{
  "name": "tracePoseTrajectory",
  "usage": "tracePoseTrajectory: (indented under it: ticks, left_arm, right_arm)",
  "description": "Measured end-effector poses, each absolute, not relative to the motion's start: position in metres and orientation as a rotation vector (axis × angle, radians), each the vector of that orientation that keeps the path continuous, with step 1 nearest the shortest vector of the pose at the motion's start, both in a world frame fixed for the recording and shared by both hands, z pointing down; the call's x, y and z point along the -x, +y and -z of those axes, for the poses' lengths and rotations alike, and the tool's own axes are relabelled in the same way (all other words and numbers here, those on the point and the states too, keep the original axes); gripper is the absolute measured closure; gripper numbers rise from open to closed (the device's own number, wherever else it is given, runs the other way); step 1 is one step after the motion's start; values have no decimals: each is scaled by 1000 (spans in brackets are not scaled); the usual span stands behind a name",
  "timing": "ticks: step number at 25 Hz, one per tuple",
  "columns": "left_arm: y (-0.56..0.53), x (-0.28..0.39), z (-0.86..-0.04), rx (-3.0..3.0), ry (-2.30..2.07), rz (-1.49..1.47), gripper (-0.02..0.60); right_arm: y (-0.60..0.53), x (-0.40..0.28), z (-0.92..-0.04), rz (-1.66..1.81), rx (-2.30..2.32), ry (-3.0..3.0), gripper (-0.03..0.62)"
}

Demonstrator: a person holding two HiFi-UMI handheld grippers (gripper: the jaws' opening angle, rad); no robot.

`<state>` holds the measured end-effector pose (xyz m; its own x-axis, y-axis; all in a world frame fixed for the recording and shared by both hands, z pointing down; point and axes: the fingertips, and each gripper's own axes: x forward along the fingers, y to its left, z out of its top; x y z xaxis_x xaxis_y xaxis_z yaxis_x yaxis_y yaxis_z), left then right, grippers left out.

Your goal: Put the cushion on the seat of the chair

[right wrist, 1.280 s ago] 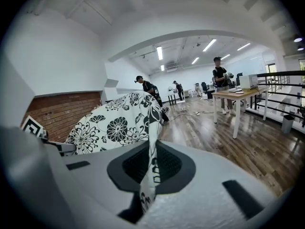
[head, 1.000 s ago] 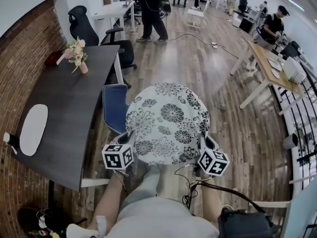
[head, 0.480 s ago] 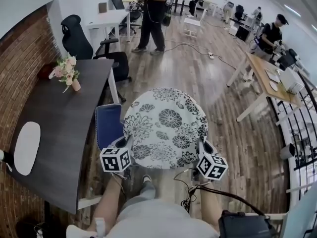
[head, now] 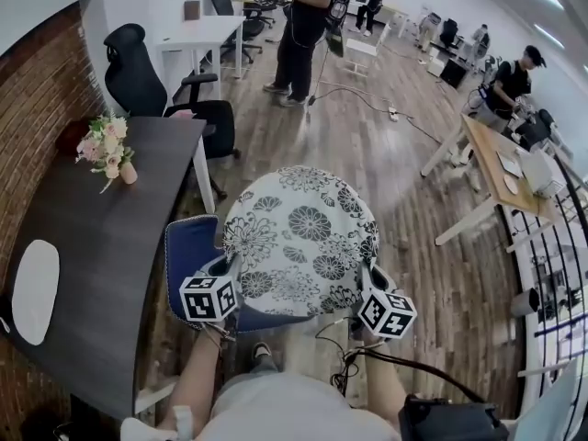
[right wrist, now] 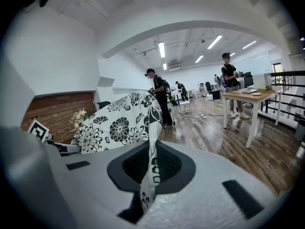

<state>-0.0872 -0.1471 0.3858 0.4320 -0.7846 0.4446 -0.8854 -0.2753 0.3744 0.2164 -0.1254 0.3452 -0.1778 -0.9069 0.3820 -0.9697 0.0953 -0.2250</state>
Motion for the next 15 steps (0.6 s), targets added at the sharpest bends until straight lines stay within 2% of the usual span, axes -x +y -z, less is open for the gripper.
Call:
tracePoseTrajectory:
  ticks: [15]
  left_arm:
    - [-157,82,-397,-2009,-1528,-266,568]
  right_arm:
    - [-173,-228,-358,-709,-1789,-2290,582]
